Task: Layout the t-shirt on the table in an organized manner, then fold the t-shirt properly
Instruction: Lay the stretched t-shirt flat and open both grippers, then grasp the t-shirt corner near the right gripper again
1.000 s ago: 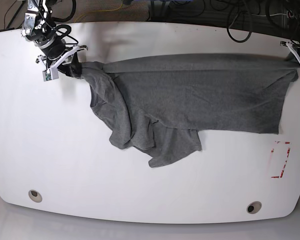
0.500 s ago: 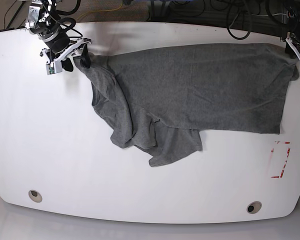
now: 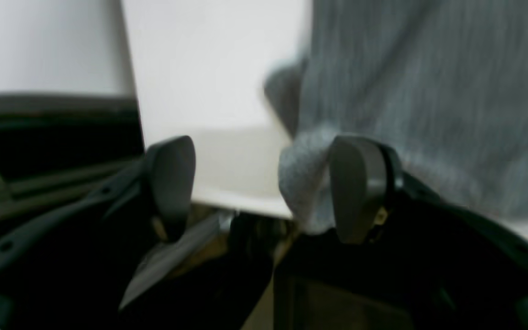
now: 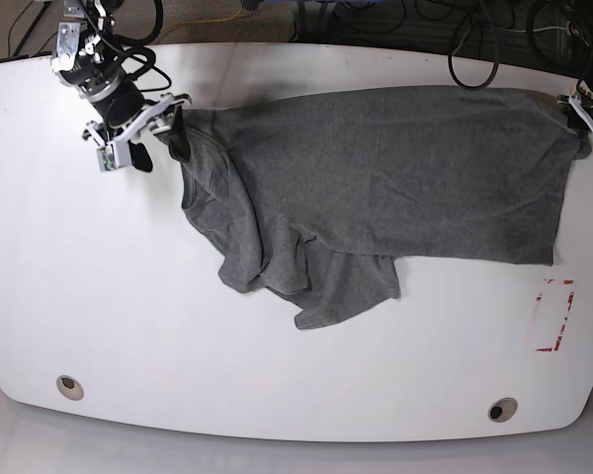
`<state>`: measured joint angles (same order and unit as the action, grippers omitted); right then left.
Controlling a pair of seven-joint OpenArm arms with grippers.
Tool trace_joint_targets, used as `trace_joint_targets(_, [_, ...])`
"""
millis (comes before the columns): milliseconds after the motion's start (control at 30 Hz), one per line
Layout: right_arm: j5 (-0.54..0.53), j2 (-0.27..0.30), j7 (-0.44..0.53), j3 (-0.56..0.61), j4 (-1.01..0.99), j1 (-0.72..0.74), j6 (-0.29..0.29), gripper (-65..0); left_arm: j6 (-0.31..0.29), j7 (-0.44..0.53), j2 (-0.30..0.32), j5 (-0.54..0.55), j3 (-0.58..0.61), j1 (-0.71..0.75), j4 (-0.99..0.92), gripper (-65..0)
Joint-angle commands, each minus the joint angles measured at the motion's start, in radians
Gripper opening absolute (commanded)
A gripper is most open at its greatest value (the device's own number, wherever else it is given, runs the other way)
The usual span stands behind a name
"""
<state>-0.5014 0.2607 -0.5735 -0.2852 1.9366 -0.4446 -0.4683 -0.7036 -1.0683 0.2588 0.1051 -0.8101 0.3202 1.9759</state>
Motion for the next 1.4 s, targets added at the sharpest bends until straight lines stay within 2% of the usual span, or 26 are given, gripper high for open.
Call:
trace_joint_targets(0, [0.01, 0.009, 0.03, 0.034, -0.001, 0.048, -0.008, -26.5, 0.005, 0.004, 0.02, -0.003, -0.009, -0.019, 0.018, -21.8])
trace_joint_targets(133, [0.097, 0.009, 0.03, 0.132, -0.027, 0.114, -0.008, -26.5, 0.005, 0.004, 0.041, -0.003, -0.009, -0.043, 0.018, -21.8])
trace_joint_targets(300, [0.281, 0.005, 0.03, 0.249, -0.065, 0.174, -0.008, -26.5, 0.005, 0.004, 0.047, -0.003, -0.009, -0.066, 0.018, -21.9])
trace_joint_targets(567, [0.545, -0.085, 0.036, 0.283, -0.157, 0.215, -0.014, -27.0, 0.005, 0.004, 0.066, -0.005, -0.007, -0.077, 0.017, -25.7])
trace_joint_targets(667, [0.585, -0.1, 0.043, 0.283, -0.19, 0.232, -0.014, -27.0, 0.005, 0.004, 0.066, -0.005, -0.007, -0.077, 0.017, -25.7])
trace_joint_targets(933, [0.59, -0.11, 0.122, 0.283, -0.274, 0.252, -0.014, -27.4, 0.005, 0.004, 0.064, -0.005, -0.004, -0.077, 0.017, -25.7])
trace_joint_targets(1033, [0.59, -0.111, 0.123, 0.283, -0.282, 0.263, -0.014, -32.2, 0.005, 0.004, 0.064, -0.005, -0.002, -0.077, 0.015, -25.7])
trace_joint_targets(1167, [0.577, -0.111, 0.123, 0.283, -0.282, 0.264, -0.014, -48.5, 0.005, 0.004, 0.064, -0.005, -0.001, -0.077, 0.015, -25.7])
trace_joint_targets(1233, [0.573, -0.111, 0.123, 0.283, -0.28, 0.264, -0.014, -54.7, 0.005, 0.004, 0.064, -0.005, -0.001, -0.077, 0.015, -25.7])
trace_joint_targets(1300, [0.571, -0.111, 0.123, 0.283, -0.28, 0.264, -0.014, -60.1, 0.005, 0.004, 0.064, -0.005, -0.001, -0.079, 0.015, -25.7])
trace_joint_targets(1367, [0.571, -0.111, 0.123, 0.283, -0.279, 0.264, -0.014, -62.5, 0.005, 0.004, 0.064, -0.005, 0.001, -0.079, 0.015, -25.7])
